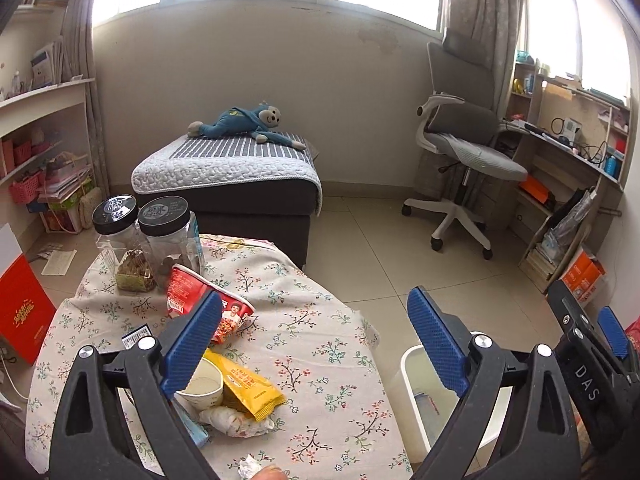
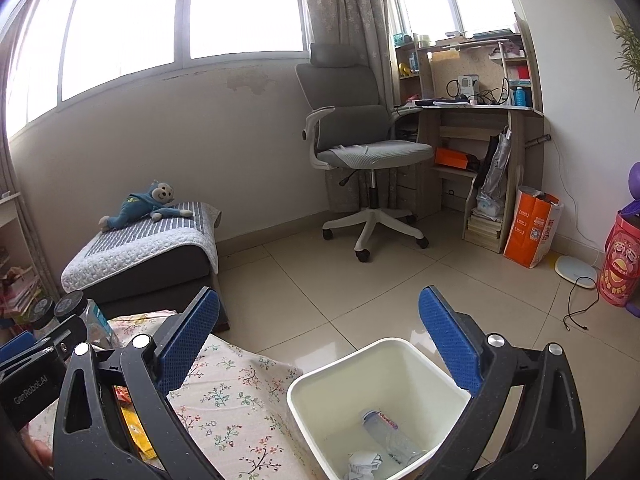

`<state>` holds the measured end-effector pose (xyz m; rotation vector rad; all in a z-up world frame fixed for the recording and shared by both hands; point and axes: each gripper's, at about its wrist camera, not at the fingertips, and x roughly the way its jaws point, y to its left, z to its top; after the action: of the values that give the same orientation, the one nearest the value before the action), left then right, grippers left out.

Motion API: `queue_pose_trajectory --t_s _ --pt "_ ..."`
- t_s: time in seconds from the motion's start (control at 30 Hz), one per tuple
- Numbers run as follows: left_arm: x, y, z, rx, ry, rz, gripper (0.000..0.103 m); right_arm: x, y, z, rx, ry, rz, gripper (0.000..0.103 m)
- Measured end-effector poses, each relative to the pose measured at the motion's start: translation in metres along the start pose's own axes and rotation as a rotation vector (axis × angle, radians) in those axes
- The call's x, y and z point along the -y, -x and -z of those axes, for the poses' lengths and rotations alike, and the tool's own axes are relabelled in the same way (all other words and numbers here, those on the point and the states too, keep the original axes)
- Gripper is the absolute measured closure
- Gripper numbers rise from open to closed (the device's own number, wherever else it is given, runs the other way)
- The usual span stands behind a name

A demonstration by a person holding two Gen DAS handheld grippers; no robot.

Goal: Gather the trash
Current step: 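Move both grippers back over the table, then grasp the milk carton with the left gripper while the right gripper grasps the paper cup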

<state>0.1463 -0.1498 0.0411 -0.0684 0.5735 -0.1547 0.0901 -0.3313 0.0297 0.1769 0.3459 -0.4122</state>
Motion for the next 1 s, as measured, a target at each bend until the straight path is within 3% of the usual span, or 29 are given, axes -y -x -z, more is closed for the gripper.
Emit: queue_pose_trajectory --t_s 0.3,0.5,0.63,0.83,1.0 --pt "-0.061 -0.001 0.011 -0.032 0.069 -0.092 0.012 -0.052 0.004 0.013 -0.019 0.091 -0.078 0.007" --pt "-0.103 -0.013 0.018 -0.108 0.123 -0.18 0.012 -0.09 0.005 0.026 -0.039 0.147 -0.132 0.007" --pt "-0.137 -0.032 0.03 -0.222 0.159 -0.237 0.012 -0.112 0.004 0.035 -0.058 0.186 -0.159 0.007" --pt "-0.2 -0.075 0.075 -0.54 0.316 -0.251 0.012 -0.129 -0.009 0.043 -0.126 0.22 -0.182 0.007" --pt "-0.218 -0.096 0.108 -0.668 0.378 -0.227 0.012 -0.138 -0.024 0.049 -0.195 0.226 -0.201 0.007"
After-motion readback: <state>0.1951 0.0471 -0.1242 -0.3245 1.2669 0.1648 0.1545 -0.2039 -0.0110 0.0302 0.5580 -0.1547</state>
